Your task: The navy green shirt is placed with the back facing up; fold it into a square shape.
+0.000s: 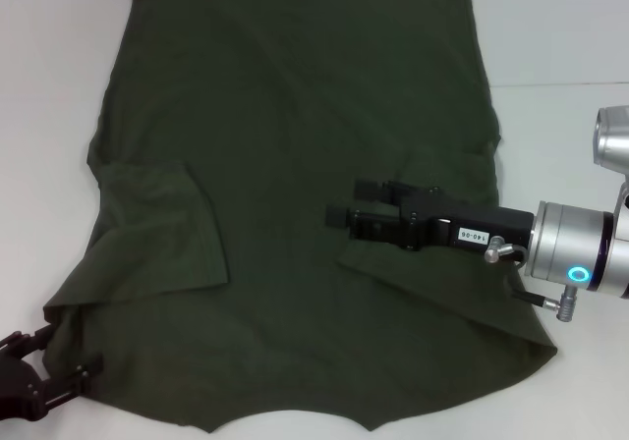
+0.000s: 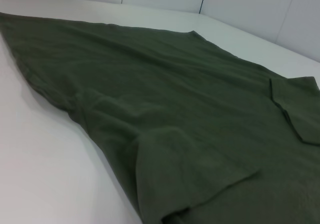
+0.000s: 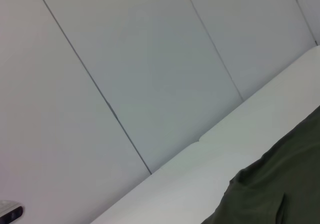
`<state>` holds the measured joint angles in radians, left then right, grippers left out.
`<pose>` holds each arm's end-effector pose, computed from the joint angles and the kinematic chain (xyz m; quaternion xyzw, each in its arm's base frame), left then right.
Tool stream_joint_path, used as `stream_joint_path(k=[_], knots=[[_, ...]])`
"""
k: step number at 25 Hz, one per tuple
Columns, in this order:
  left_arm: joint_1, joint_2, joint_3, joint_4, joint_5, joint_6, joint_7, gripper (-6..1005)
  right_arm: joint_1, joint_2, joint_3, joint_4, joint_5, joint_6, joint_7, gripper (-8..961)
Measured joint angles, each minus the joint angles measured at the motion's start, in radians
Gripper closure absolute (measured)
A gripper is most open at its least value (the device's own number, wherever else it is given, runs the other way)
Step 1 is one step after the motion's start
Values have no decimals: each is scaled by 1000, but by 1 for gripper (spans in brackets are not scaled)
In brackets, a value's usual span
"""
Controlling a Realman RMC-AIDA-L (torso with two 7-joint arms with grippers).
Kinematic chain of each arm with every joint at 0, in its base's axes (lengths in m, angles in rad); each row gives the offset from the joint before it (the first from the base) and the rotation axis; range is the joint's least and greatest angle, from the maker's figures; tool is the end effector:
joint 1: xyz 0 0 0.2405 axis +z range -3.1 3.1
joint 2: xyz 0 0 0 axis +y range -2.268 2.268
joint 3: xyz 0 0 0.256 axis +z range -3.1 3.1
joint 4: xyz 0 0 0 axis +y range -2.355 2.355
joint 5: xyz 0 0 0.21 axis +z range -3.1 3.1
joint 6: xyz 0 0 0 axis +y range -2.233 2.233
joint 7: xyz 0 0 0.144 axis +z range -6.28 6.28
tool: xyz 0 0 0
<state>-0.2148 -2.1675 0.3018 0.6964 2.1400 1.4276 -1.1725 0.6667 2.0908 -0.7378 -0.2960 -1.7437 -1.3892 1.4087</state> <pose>-0.3866 0.2287 0.0103 -0.8530 -0.3567 -0.1893 0.3306 0.2271 0.3491 -0.0546 -0.8748 0.3283 0.3420 0.1002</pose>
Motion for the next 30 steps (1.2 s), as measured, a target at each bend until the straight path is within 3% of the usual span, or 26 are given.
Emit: stream_joint_path(k=[12,18,30], knots=[[-4,2,-3,8,-2,-5,-20,192,0,0,0,0,6,0,-2,11],[-8,3,4,33,7,-18,-53,416,-1,0,0,0,24,-6,-2,12],[-13,-1,12,47,23,-31,-62,693,1,0,0,0,29,-10,-5,11]])
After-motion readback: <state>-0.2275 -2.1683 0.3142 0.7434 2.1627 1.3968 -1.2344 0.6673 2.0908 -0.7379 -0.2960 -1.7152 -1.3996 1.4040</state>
